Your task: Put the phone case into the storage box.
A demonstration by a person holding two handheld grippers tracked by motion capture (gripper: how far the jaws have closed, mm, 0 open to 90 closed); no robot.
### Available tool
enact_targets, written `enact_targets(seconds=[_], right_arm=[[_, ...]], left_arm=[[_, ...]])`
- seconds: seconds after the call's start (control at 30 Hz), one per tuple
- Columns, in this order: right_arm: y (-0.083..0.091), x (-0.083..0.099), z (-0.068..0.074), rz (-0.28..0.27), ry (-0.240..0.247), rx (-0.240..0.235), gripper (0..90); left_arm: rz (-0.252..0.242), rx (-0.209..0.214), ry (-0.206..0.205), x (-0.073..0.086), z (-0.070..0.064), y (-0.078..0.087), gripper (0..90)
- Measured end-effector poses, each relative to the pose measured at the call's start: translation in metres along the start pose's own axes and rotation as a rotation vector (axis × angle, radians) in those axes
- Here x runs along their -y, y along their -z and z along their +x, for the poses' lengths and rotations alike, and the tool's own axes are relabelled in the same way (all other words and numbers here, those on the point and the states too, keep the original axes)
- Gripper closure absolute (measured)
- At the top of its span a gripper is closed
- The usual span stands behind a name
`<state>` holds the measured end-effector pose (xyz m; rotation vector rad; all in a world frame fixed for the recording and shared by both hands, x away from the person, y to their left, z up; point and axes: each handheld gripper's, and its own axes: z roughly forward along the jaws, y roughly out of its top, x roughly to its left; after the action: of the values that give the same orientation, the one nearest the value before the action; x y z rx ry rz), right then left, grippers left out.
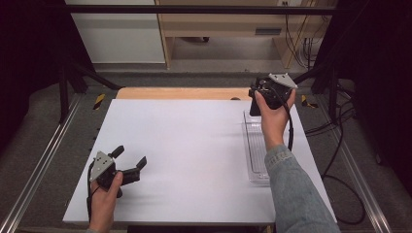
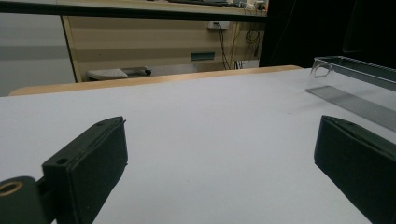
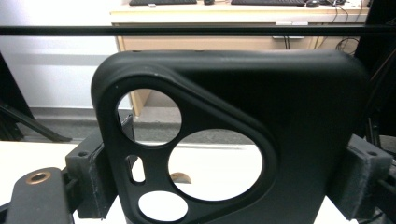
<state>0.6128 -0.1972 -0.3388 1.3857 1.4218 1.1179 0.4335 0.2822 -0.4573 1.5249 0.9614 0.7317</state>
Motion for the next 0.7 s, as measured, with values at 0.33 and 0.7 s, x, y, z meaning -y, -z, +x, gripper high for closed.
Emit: enact_targets(seconds=[0.33, 0.7], right_arm=[[-0.010, 0.011, 0.003, 0.023, 0.014, 0.006, 13.7], [-0.020, 0.020, 0.005, 0.045, 0.022, 0.020, 13.7]], left_arm=[[0.005, 0.006, -0.005, 0.000, -0.002, -0.001, 2.8], [0.002, 0.002, -0.002, 0.000, 0.000, -0.001, 2.9]])
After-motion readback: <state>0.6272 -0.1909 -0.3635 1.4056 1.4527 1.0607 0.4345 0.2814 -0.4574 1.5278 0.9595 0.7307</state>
